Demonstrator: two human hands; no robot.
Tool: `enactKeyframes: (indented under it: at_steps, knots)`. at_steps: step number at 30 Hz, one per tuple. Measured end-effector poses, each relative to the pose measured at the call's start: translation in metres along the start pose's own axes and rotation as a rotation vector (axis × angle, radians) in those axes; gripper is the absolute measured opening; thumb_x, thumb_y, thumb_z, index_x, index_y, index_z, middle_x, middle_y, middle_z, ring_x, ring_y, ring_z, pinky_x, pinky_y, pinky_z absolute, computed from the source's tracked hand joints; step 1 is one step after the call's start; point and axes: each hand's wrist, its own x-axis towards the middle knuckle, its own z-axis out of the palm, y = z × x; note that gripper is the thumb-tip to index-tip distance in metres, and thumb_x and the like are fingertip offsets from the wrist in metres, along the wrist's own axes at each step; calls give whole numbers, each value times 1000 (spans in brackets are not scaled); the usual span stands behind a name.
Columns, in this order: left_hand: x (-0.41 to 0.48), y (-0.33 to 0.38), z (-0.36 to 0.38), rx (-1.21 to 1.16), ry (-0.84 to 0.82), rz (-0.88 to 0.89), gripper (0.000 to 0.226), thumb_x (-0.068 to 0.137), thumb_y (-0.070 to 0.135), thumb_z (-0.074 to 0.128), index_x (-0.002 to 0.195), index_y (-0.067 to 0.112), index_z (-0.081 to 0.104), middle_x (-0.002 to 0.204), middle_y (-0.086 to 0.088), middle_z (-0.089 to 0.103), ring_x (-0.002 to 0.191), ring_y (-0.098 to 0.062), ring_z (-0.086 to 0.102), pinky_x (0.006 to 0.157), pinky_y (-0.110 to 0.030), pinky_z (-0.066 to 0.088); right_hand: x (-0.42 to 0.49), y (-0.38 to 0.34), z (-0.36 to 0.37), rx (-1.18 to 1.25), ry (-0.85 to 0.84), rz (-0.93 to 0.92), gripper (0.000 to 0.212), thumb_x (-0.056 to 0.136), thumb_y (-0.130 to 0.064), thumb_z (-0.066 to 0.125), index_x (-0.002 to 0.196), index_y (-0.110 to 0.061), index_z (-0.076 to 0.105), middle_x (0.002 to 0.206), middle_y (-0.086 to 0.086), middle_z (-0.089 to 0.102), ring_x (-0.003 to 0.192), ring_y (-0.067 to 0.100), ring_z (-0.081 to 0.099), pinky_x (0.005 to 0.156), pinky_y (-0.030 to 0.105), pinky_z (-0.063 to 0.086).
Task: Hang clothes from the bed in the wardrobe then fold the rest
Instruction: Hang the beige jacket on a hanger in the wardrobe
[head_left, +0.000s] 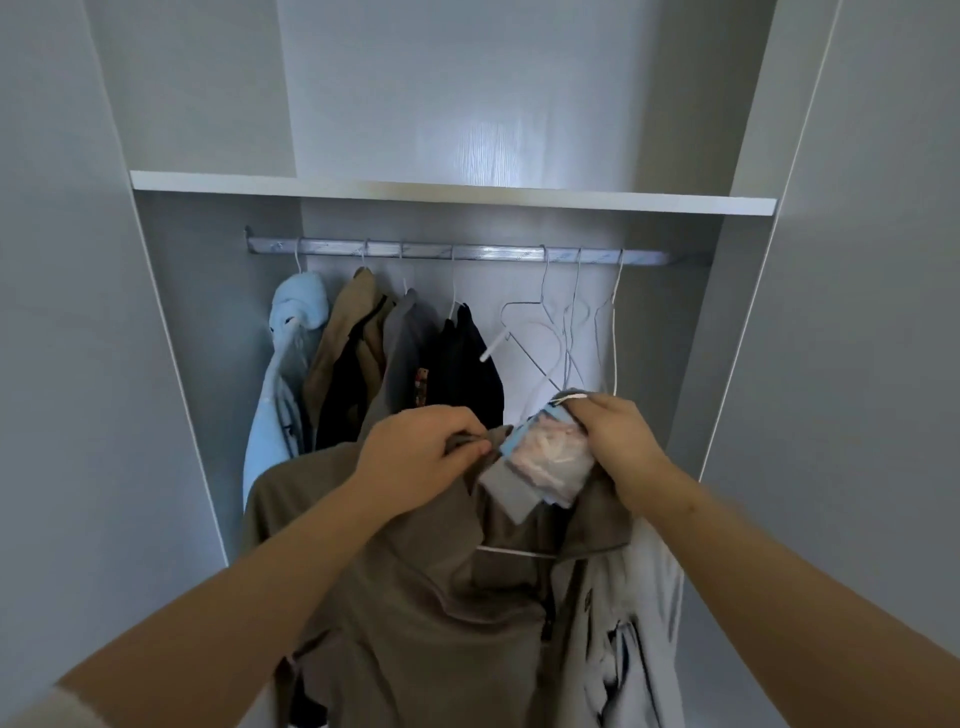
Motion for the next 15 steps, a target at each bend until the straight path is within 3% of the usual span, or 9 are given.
enactKeyframes:
  at_steps: [2,4,6,8,11,15]
  knots:
    - [2,-5,1,-95,38,-124,5,84,23,67,87,20,71,81,10,67,74,-1,56,67,-17,43,-6,-10,-2,29,-222,1,31,88,-10,57,61,-17,72,61,-1,67,59,15,62,56,19,49]
    - [5,-13,-5,-224,90,-244,3,84,20,68,84,20,70,77,14,64,74,3,57,71,-16,46,-10,-17,-11,8,-271,-48,29,87,-14,57,63,-19,72,62,0,67,55,13,60,50,18,46]
    - [8,-17,-13,-312,143,-286,3,82,16,68,83,19,70,77,18,63,74,9,58,71,-7,43,-8,-16,-23,-199,-18,-231,26,90,-12,54,71,-24,69,71,-10,67,66,7,60,61,14,45]
    - [12,-17,-19,-345,170,-286,4,82,16,68,83,20,70,78,18,63,74,13,56,70,-1,41,-5,-10,-30,-608,289,-300,15,92,-24,52,92,-31,65,101,-12,62,100,14,54,88,24,39]
    - [20,-13,-24,-378,203,-280,7,81,16,69,82,24,69,78,20,62,73,16,55,69,2,40,-4,-2,-32,-917,293,-113,37,92,-49,40,121,-30,54,133,-2,48,126,24,34,102,41,21]
    - [23,-8,-26,-379,203,-251,26,79,17,72,72,40,62,72,25,62,73,16,56,69,2,40,-10,-7,-23,-999,228,-113,25,93,-49,39,96,-27,50,117,-2,55,120,26,38,98,49,22]
